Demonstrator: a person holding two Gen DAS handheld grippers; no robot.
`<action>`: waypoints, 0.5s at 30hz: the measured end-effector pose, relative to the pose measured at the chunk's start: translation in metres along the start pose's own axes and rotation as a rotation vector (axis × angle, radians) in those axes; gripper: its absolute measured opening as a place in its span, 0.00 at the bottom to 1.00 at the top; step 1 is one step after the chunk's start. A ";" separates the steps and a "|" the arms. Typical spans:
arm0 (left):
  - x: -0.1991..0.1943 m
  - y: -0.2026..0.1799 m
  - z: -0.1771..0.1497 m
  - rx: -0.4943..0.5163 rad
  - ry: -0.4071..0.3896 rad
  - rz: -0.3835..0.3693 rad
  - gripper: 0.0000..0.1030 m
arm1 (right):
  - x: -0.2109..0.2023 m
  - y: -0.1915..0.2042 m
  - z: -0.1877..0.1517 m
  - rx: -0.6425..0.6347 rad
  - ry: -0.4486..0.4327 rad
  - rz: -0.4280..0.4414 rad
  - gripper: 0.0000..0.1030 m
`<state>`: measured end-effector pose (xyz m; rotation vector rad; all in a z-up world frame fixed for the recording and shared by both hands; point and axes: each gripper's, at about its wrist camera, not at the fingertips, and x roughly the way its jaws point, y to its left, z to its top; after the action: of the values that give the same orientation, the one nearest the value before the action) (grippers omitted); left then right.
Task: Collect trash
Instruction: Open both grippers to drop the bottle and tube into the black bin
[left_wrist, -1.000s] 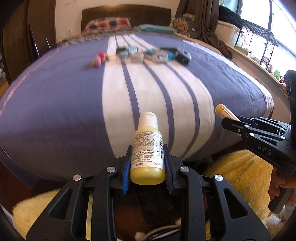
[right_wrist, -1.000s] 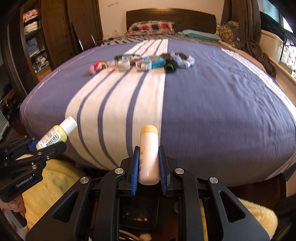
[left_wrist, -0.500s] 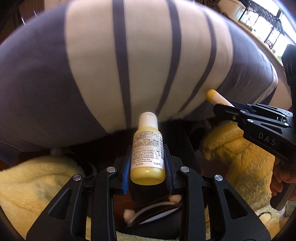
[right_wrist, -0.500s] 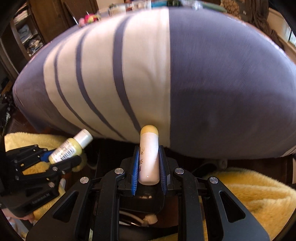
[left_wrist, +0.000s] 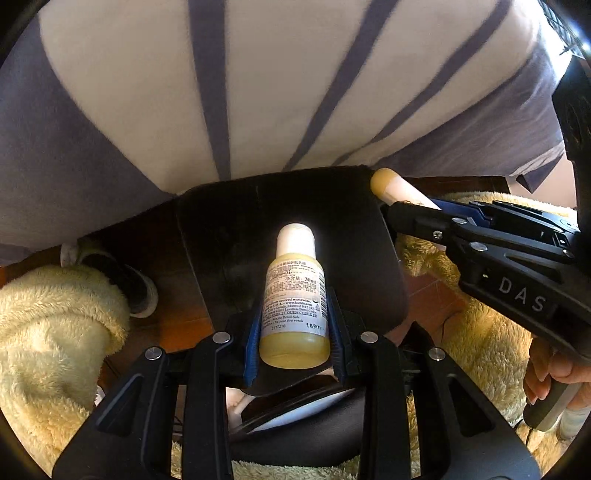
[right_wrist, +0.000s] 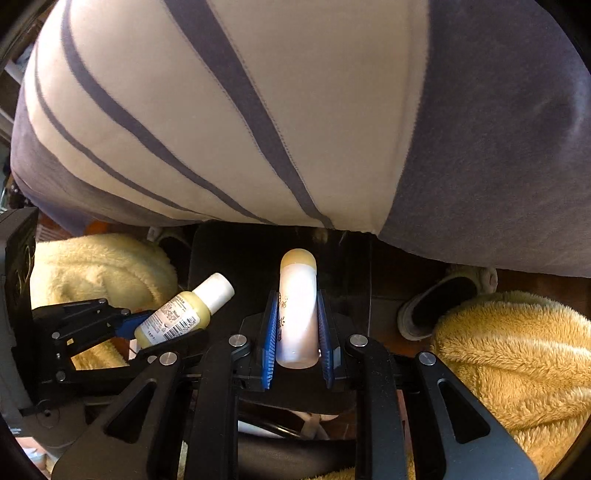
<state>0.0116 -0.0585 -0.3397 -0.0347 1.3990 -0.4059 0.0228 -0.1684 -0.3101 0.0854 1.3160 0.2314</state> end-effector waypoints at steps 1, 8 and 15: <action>0.001 0.001 0.000 -0.006 0.003 -0.001 0.28 | 0.000 0.000 0.000 0.002 -0.001 0.000 0.23; -0.007 0.008 0.001 -0.019 -0.018 0.008 0.48 | -0.008 -0.004 0.002 0.005 -0.028 -0.012 0.40; -0.055 0.004 0.009 -0.008 -0.146 0.080 0.74 | -0.041 -0.006 0.006 -0.001 -0.118 -0.075 0.78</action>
<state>0.0154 -0.0406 -0.2870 -0.0142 1.2534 -0.3246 0.0199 -0.1828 -0.2711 0.0477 1.1989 0.1604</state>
